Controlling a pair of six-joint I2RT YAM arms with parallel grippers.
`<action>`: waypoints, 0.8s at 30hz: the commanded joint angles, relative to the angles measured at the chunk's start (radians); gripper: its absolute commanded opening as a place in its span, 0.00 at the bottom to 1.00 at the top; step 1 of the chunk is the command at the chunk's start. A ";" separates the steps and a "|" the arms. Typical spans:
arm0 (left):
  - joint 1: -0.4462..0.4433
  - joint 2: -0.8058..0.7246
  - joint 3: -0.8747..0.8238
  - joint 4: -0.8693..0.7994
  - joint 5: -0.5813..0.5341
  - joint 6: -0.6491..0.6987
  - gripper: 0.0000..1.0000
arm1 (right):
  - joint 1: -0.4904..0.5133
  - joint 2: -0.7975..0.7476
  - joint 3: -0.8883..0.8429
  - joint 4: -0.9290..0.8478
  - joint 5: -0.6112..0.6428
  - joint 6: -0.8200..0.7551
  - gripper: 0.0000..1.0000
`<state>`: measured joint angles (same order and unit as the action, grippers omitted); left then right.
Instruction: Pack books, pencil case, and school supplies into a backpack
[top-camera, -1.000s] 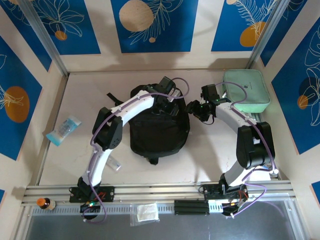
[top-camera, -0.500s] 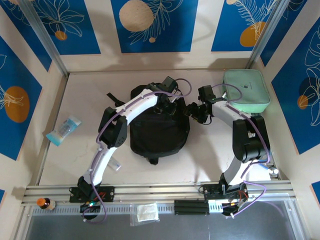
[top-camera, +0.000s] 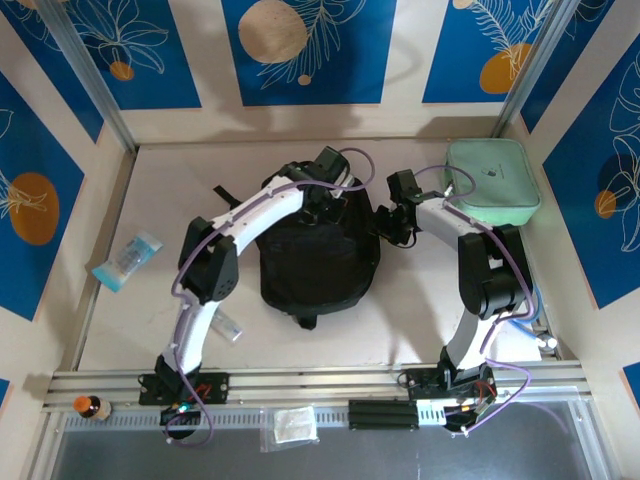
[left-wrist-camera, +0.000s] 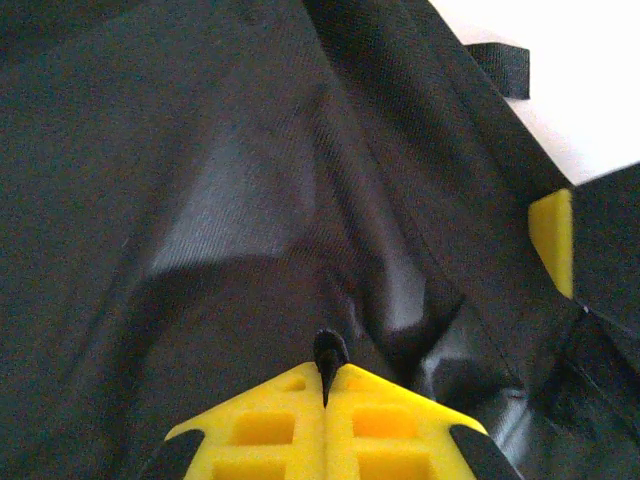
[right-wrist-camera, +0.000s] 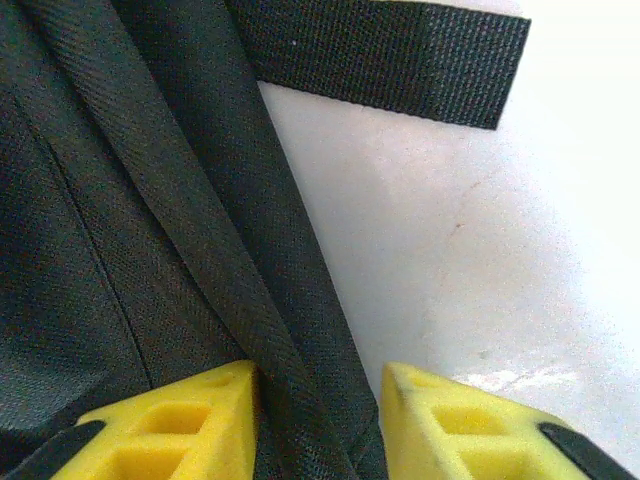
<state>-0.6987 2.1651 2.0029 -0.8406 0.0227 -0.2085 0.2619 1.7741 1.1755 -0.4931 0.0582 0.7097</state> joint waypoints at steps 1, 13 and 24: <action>0.027 -0.096 -0.078 0.045 -0.088 -0.028 0.00 | -0.003 0.037 0.008 -0.064 0.071 -0.001 0.27; 0.216 -0.298 -0.445 0.117 -0.214 -0.131 0.00 | -0.012 0.126 0.157 -0.075 0.207 -0.100 0.14; 0.285 -0.437 -0.601 0.148 -0.214 -0.207 0.39 | -0.002 0.138 0.290 0.014 0.122 -0.207 0.41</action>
<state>-0.4488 1.7981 1.4349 -0.6636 -0.1390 -0.3714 0.2646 1.9503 1.4292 -0.4801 0.1623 0.5194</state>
